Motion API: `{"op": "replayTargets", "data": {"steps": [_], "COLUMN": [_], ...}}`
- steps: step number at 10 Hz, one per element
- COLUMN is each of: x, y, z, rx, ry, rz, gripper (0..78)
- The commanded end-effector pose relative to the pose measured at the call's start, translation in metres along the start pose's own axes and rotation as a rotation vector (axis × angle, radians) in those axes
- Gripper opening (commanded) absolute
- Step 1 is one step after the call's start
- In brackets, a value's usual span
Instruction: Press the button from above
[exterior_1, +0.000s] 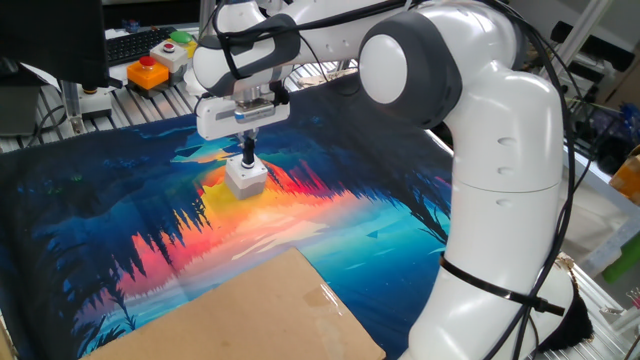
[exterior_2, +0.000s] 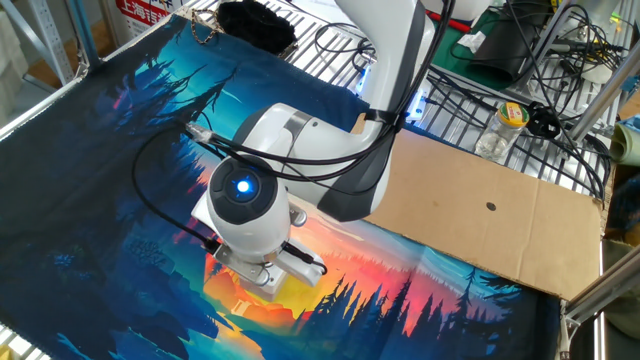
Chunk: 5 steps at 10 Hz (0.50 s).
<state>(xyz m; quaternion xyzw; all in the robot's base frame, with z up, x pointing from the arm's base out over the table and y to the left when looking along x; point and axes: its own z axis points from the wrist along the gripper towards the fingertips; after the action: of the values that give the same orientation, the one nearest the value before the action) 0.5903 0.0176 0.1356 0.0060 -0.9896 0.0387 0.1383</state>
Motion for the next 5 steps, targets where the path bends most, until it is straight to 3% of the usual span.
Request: {"op": "replayTargets", "data": {"steps": [1, 5], "x": [-0.002, -0.002], "y": [0.007, 0.010], "z": [0.045, 0.059], "rx": [0.035, 0.030], "ry": [-0.005, -0.022], "rz": [0.001, 0.007], "gripper": [0.0, 0.0]}}
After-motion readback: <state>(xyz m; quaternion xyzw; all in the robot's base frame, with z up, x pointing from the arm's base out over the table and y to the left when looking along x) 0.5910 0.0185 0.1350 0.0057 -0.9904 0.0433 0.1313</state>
